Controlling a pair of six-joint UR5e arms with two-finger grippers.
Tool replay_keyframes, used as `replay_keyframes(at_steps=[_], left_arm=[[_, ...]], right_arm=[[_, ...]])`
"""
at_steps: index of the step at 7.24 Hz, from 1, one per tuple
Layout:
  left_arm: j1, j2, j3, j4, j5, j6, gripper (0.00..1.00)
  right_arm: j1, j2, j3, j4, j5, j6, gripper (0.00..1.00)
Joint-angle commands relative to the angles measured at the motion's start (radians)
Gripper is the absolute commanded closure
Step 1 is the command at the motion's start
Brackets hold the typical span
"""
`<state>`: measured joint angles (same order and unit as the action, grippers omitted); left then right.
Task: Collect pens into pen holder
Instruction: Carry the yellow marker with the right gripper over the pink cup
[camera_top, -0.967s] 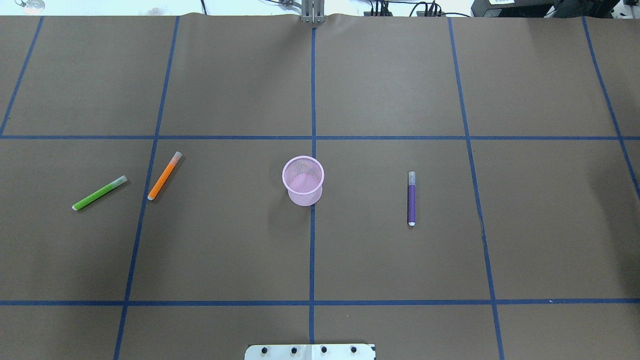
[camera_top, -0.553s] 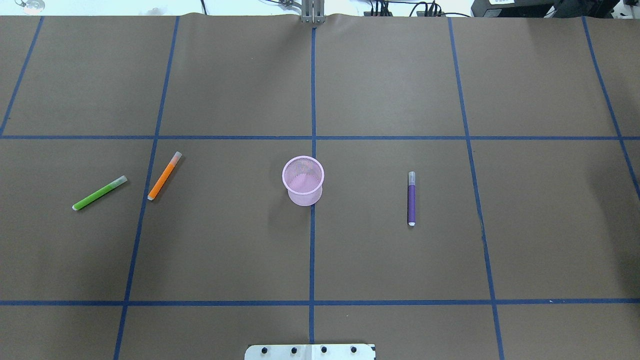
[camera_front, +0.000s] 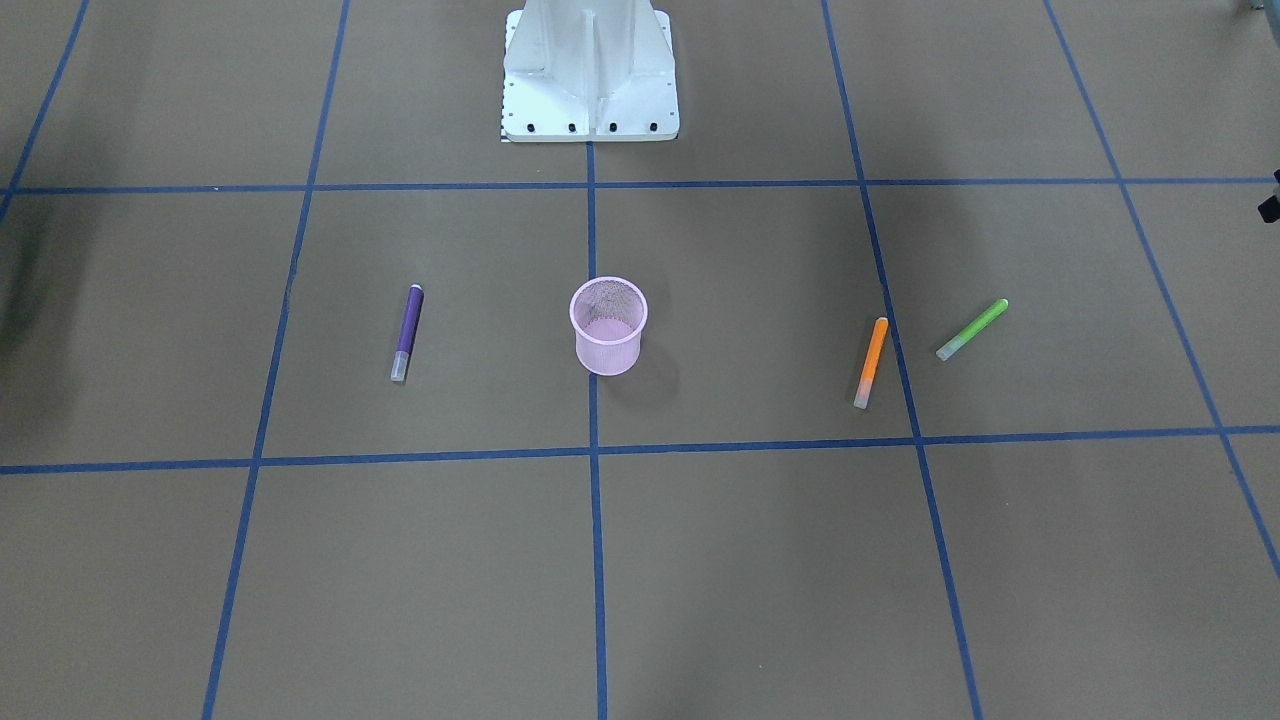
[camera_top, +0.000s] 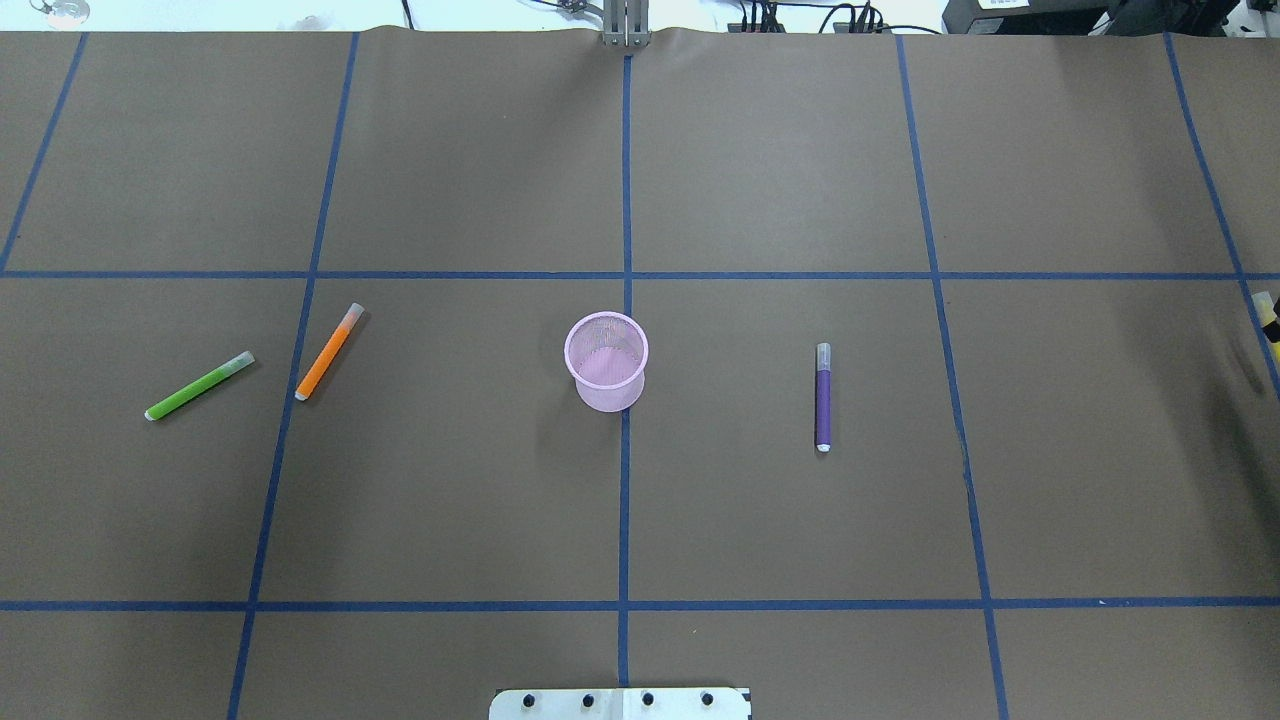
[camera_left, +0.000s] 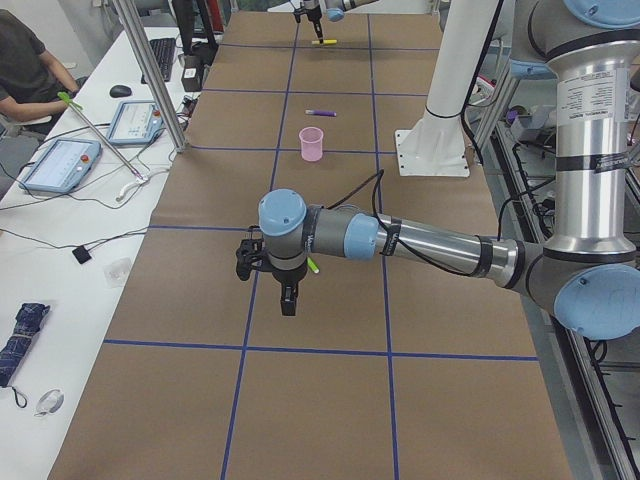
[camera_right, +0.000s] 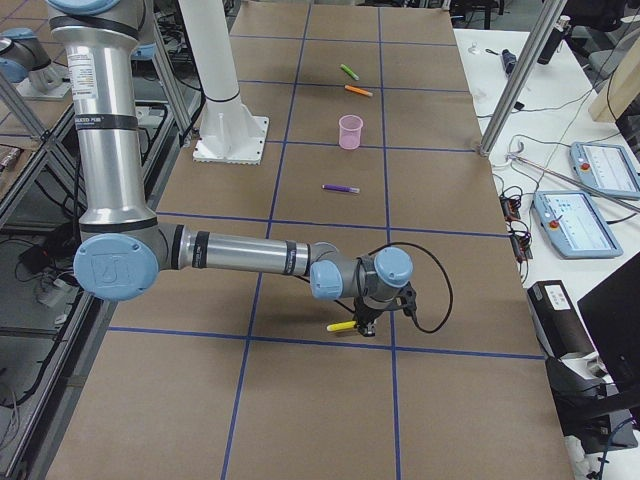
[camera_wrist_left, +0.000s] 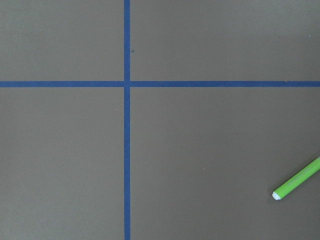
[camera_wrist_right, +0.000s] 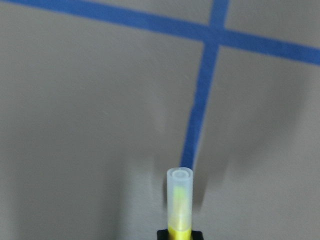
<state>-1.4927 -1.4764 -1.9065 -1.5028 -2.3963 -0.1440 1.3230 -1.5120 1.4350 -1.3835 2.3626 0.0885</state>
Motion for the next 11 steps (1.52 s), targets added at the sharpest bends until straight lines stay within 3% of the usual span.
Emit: replay_keyframes(at_steps=[1,3,5,6,7,8,9,10,11], left_arm=[[0.035,-0.011,-0.013,-0.051,-0.067,0.004,0.00],[0.132,-0.013,-0.009,-0.175,-0.066,-0.096,0.00],[0.274,-0.062,-0.008,-0.301,-0.054,-0.294,0.01],[0.320,-0.077,-0.006,-0.309,-0.006,-0.289,0.02],[0.325,-0.078,-0.005,-0.321,0.070,-0.181,0.08],[0.325,-0.088,0.027,-0.321,0.071,0.034,0.08],[0.325,-0.093,0.039,-0.323,0.068,0.111,0.08],[0.325,-0.082,0.038,-0.324,0.069,0.121,0.01],[0.327,-0.094,0.067,-0.323,0.071,0.164,0.01]], right_arm=[[-0.022,0.012,0.123,0.105,-0.003,0.240,1.00],[-0.114,0.047,0.163,0.300,-0.078,0.525,1.00],[-0.238,0.101,0.296,0.343,-0.167,0.840,1.00],[-0.333,0.131,0.382,0.342,-0.281,0.984,1.00],[-0.396,0.166,0.421,0.337,-0.352,1.101,1.00],[-0.456,0.238,0.427,0.331,-0.437,1.205,1.00],[-0.555,0.295,0.426,0.328,-0.556,1.309,1.00],[-0.658,0.362,0.426,0.275,-0.691,1.388,1.00],[-0.738,0.469,0.418,0.145,-0.803,1.424,1.00]])
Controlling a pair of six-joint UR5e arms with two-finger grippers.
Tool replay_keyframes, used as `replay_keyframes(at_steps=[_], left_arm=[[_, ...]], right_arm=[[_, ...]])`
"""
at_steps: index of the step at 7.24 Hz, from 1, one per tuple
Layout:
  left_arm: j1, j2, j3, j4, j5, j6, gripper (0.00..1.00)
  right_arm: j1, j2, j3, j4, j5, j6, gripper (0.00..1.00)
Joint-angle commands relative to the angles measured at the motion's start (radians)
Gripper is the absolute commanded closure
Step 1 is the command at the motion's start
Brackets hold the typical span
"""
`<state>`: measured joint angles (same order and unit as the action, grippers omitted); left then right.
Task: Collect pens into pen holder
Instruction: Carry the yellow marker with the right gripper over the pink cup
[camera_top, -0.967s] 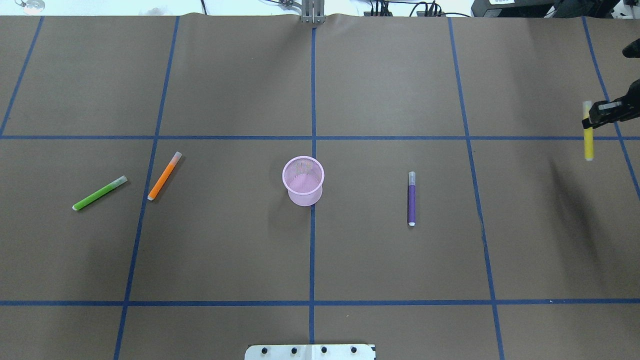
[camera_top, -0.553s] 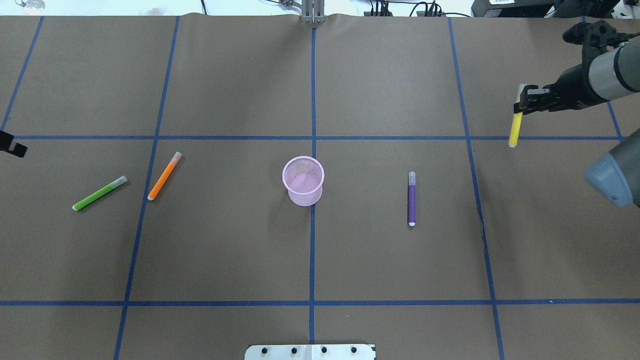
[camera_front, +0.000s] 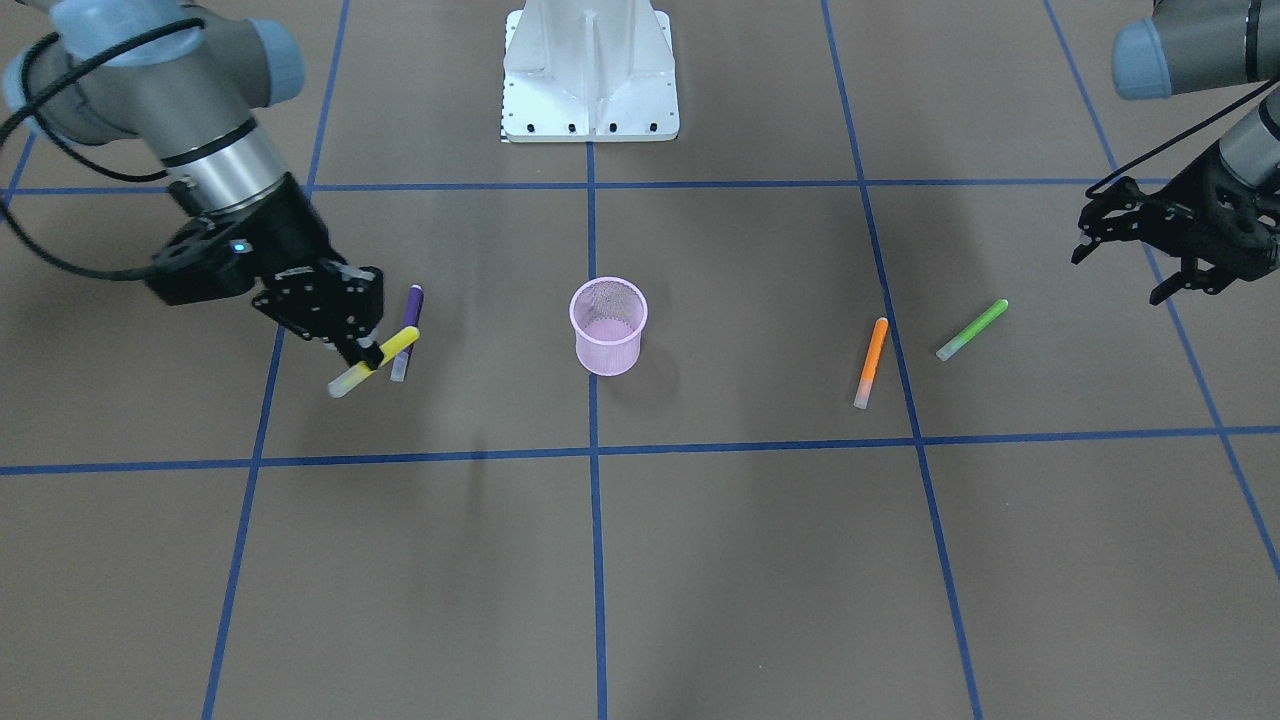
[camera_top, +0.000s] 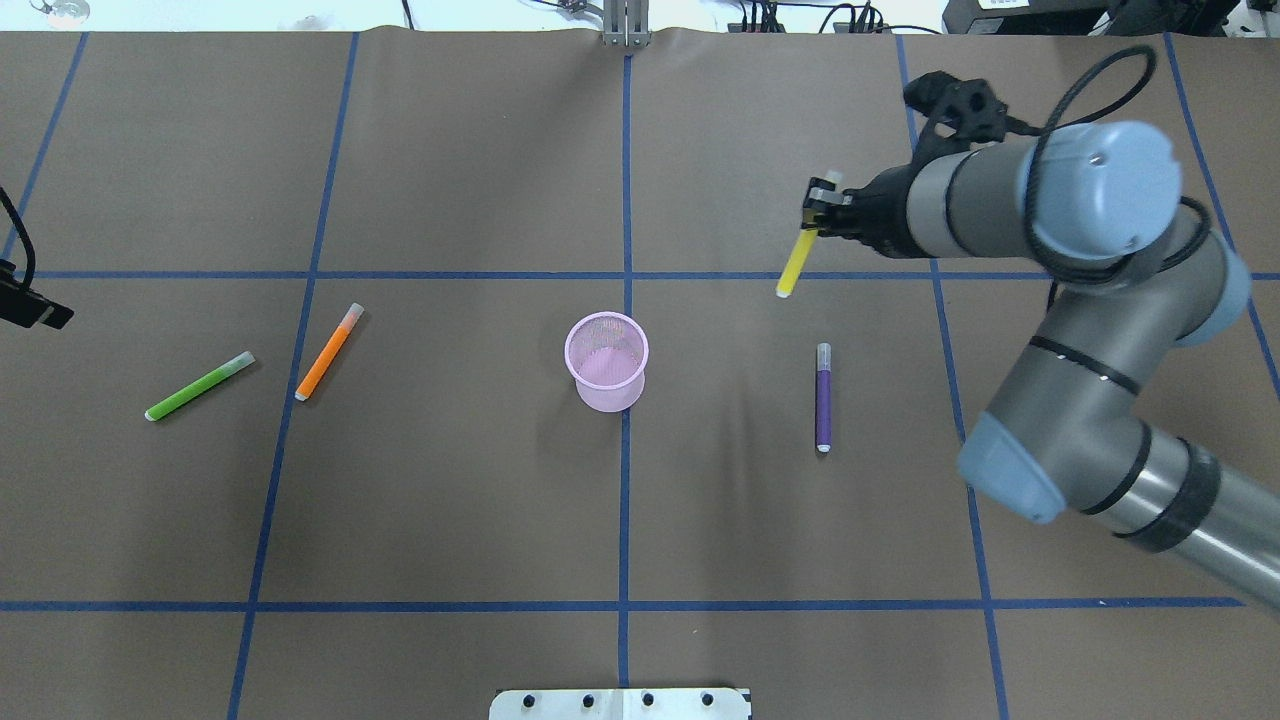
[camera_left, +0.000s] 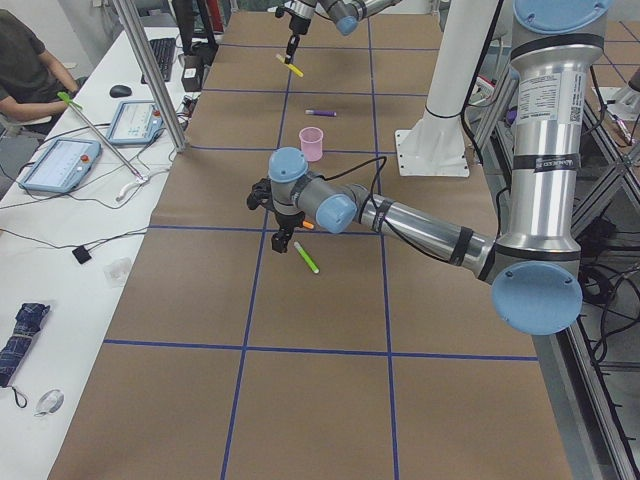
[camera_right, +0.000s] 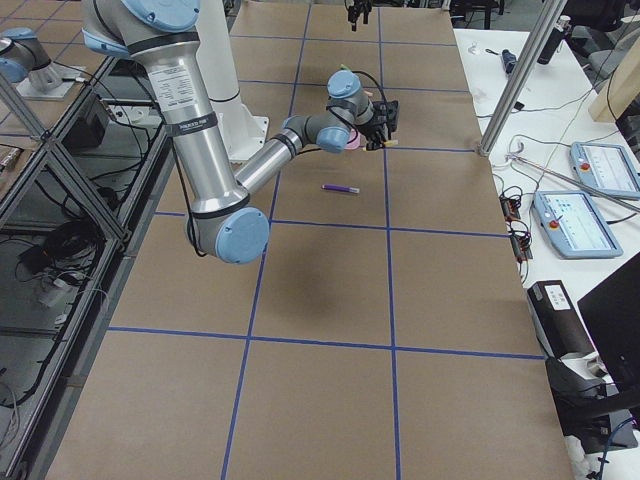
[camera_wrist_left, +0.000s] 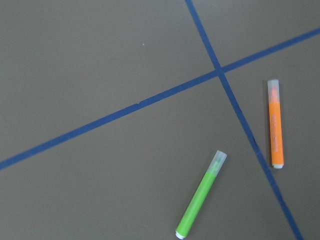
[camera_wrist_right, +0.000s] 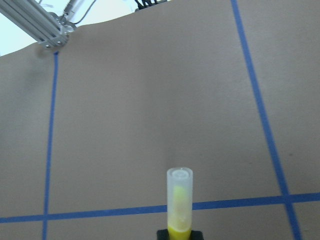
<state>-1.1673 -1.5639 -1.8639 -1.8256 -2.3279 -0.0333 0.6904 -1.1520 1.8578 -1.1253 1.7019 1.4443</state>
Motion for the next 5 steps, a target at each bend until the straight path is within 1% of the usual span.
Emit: replay_keyframes(at_steps=[1,2,3,4,5], left_arm=[[0.002,-0.010,0.028,-0.004,-0.008,0.055,0.01],[0.002,-0.010,0.031,-0.004,-0.005,0.046,0.01],[0.006,-0.016,0.034,-0.021,-0.002,0.056,0.01],[0.023,-0.015,0.041,-0.065,-0.001,0.046,0.00],[0.024,-0.016,0.045,-0.072,0.001,0.047,0.00]], right_arm=[[-0.142,0.153,-0.009,-0.160,-0.172,0.080,1.00],[-0.193,0.175,-0.026,-0.160,-0.259,0.129,1.00],[-0.227,0.214,-0.069,-0.160,-0.324,0.133,1.00],[-0.245,0.244,-0.095,-0.160,-0.347,0.158,1.00],[-0.285,0.242,-0.098,-0.160,-0.401,0.165,1.00]])
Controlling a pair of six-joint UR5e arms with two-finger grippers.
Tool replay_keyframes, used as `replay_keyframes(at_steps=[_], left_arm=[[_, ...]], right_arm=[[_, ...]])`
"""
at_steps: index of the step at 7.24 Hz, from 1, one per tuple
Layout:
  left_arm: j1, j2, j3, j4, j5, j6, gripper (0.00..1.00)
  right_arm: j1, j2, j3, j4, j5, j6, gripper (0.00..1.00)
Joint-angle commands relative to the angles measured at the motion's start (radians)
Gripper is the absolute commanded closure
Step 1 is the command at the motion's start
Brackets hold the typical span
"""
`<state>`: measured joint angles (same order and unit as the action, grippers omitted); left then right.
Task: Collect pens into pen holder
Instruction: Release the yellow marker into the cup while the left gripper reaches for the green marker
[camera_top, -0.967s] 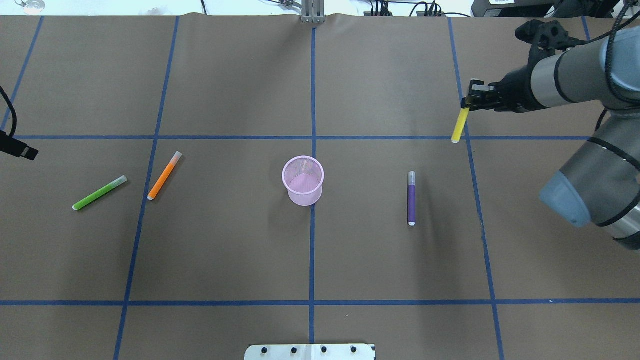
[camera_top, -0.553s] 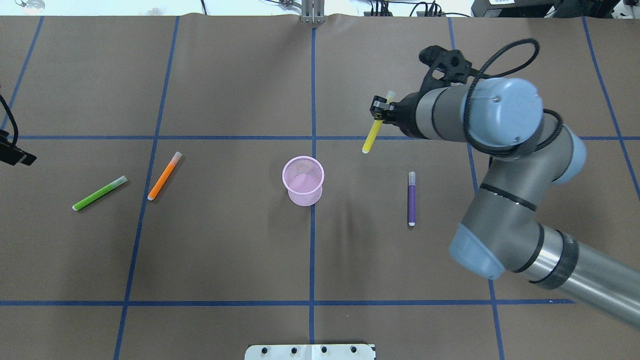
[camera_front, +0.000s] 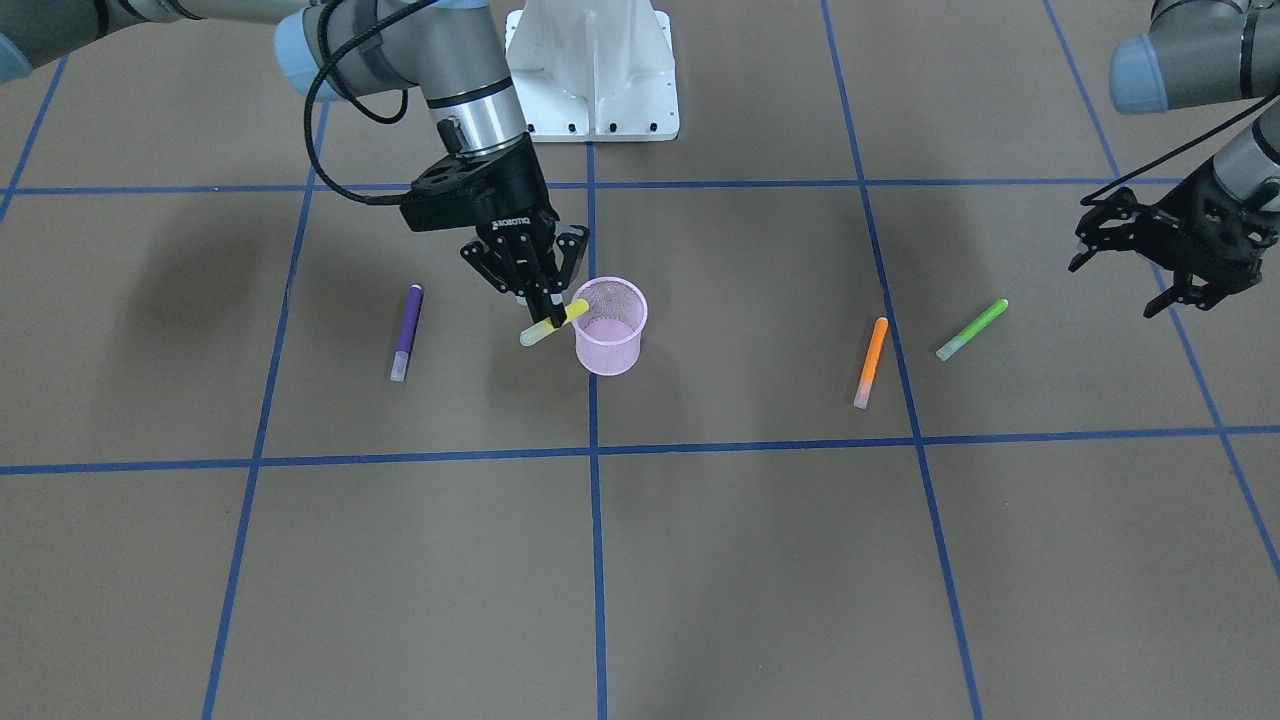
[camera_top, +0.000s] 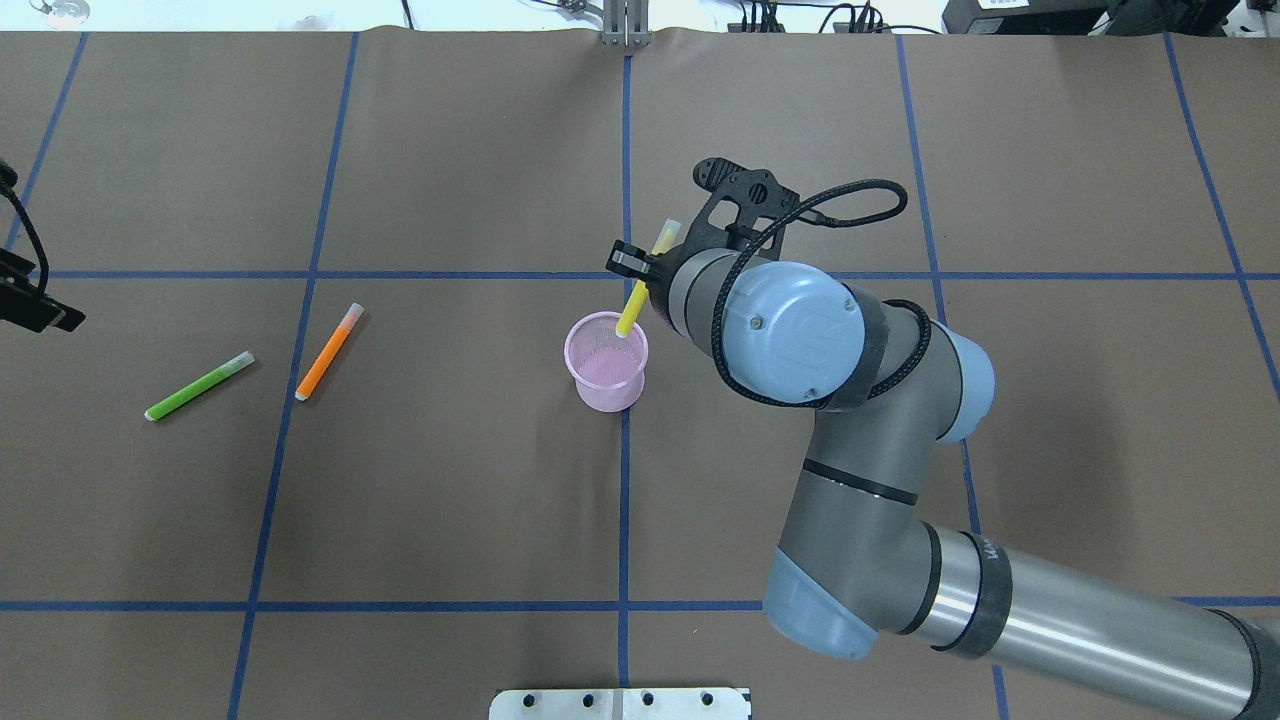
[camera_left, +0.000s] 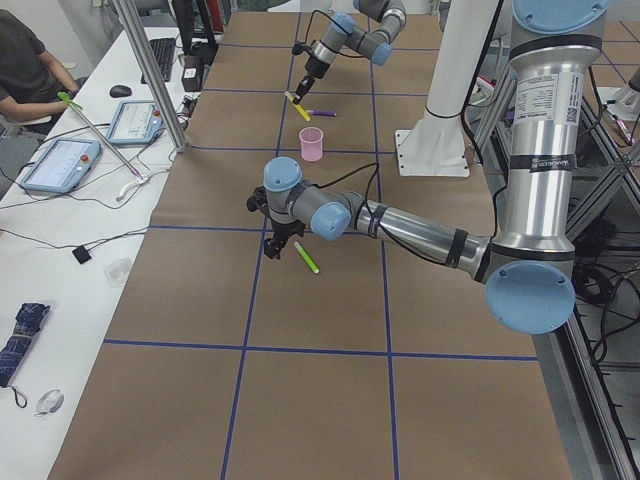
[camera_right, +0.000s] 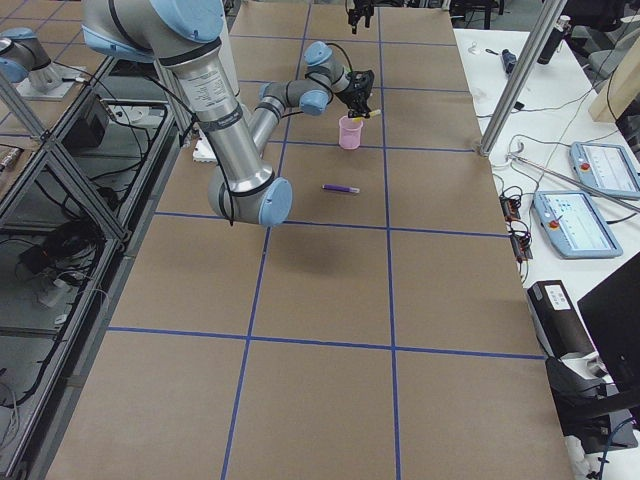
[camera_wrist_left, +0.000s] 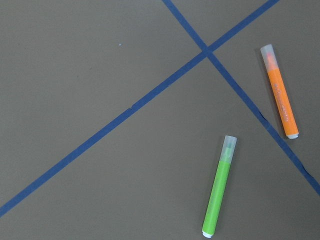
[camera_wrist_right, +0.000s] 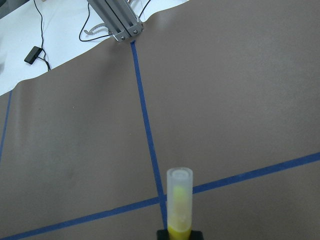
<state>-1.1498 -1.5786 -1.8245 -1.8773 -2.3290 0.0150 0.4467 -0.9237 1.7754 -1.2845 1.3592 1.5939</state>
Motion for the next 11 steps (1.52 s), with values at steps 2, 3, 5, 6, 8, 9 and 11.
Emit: replay_keyframes(at_steps=[2,3,5,6,8,9,11], left_arm=[[0.027,-0.015,0.017,-0.016,0.003,0.000,0.00],[0.042,-0.026,0.033,-0.014,0.005,-0.001,0.01],[0.089,-0.041,0.050,-0.016,0.092,0.005,0.01],[0.126,-0.041,0.057,-0.011,0.096,0.006,0.05],[0.198,-0.052,0.083,-0.008,0.094,0.002,0.06],[0.212,-0.073,0.108,-0.006,0.092,0.003,0.09],[0.261,-0.093,0.126,-0.005,0.091,0.006,0.14]], right_arm=[[-0.072,0.003,-0.021,0.001,-0.091,0.001,0.64],[-0.091,-0.015,-0.017,-0.001,-0.138,0.001,0.01],[-0.082,-0.017,0.048,-0.002,-0.106,-0.002,0.00],[-0.021,-0.036,0.086,-0.003,-0.004,-0.002,0.00],[0.167,-0.151,0.150,0.005,0.313,-0.047,0.00],[0.266,-0.202,0.150,0.010,0.468,-0.124,0.00],[0.319,-0.254,0.147,0.011,0.534,-0.219,0.00]])
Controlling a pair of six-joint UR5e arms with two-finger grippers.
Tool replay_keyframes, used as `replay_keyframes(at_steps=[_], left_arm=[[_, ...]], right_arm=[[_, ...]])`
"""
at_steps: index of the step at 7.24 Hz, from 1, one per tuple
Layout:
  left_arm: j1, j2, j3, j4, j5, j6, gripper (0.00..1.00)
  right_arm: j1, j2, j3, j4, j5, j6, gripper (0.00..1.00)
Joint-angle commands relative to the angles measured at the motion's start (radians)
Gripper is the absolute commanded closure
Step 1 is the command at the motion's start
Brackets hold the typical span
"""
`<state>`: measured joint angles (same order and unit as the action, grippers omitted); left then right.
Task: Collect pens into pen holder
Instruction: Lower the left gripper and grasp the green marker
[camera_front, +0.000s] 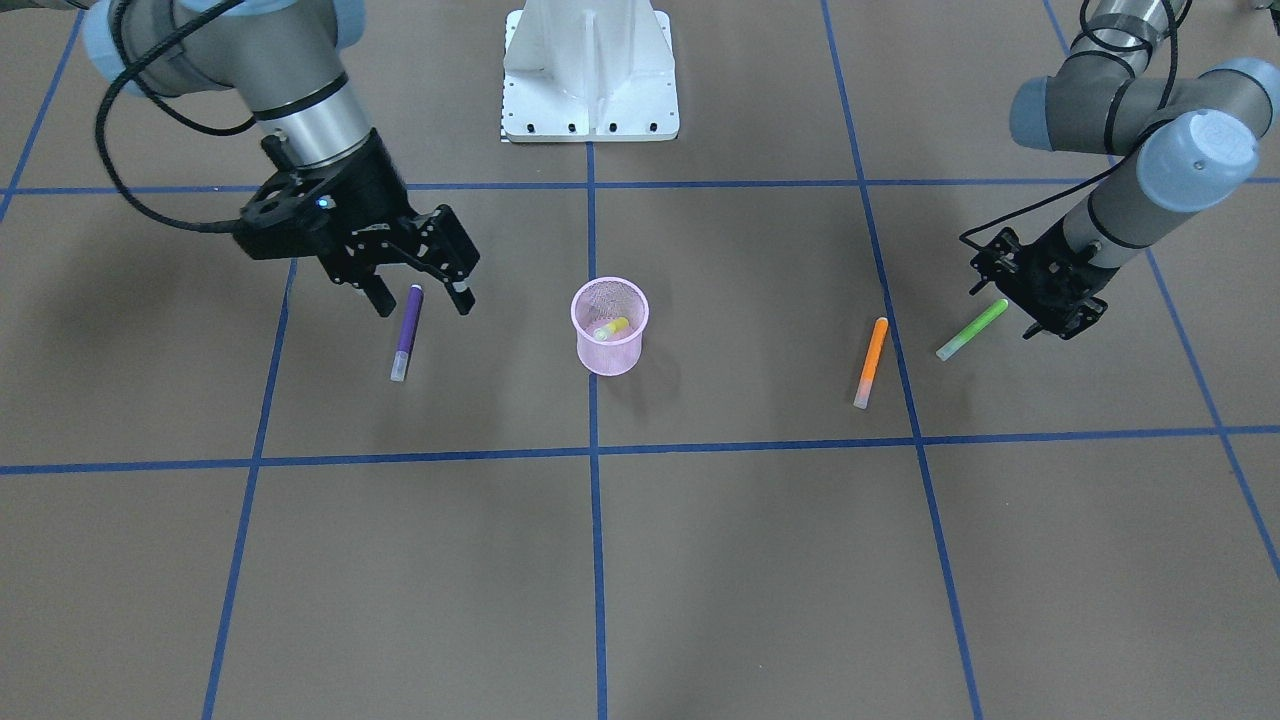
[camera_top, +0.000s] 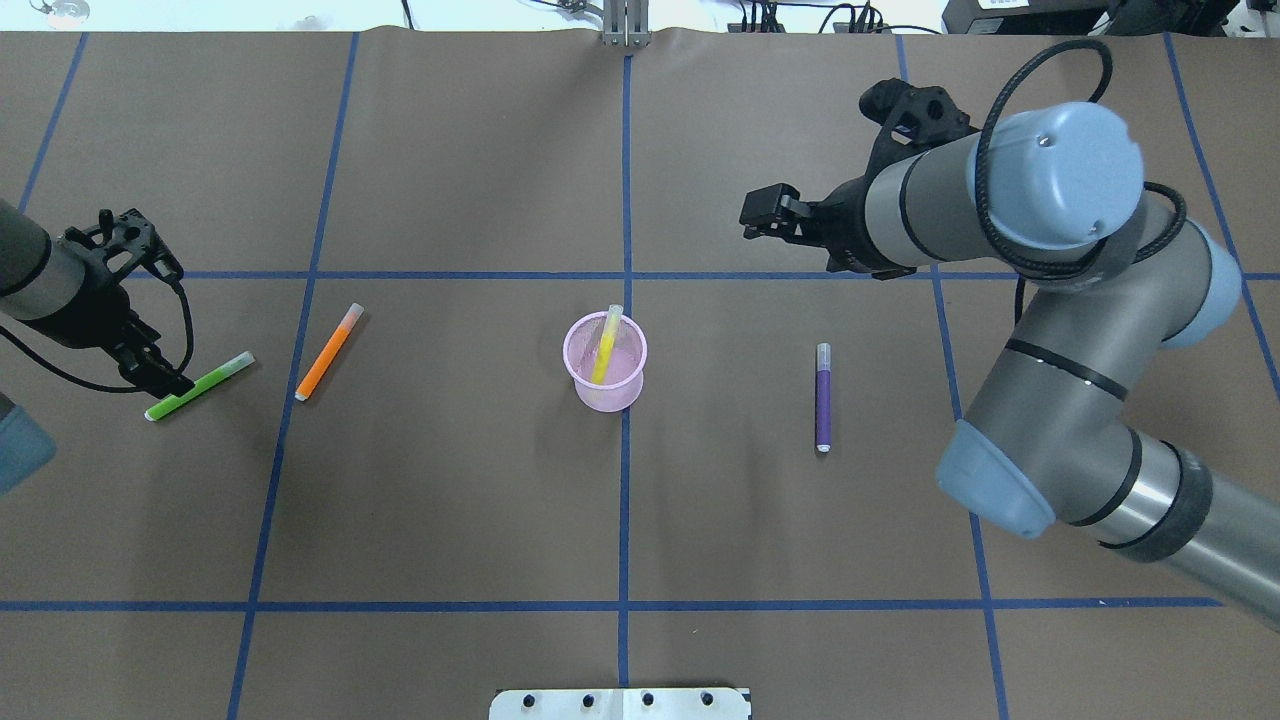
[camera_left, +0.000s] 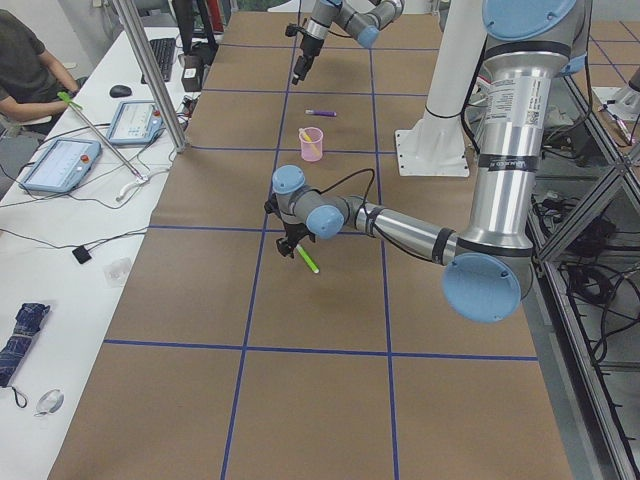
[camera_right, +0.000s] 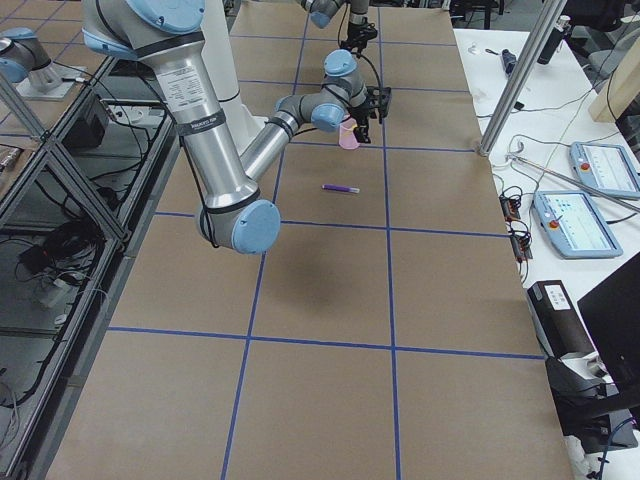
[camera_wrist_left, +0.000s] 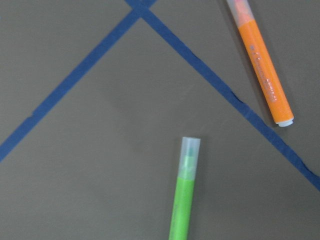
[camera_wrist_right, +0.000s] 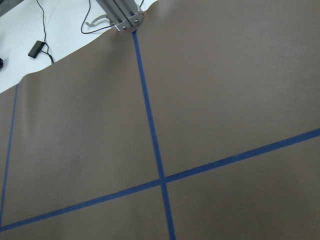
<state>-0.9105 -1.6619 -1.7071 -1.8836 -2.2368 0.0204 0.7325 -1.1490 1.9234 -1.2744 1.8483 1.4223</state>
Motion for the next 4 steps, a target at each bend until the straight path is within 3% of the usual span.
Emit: replay_keyframes(at_steps=[1,4], left_arm=[[0.039,-0.012,0.015,0.001,0.002,0.018,0.21],[0.050,-0.025,0.020,0.047,0.060,0.116,0.23]], right_arm=[[0.038,-0.032,-0.001,0.001,0.046,-0.049,0.00],[0.053,-0.064,-0.009,0.003,0.045,-0.101,0.00]])
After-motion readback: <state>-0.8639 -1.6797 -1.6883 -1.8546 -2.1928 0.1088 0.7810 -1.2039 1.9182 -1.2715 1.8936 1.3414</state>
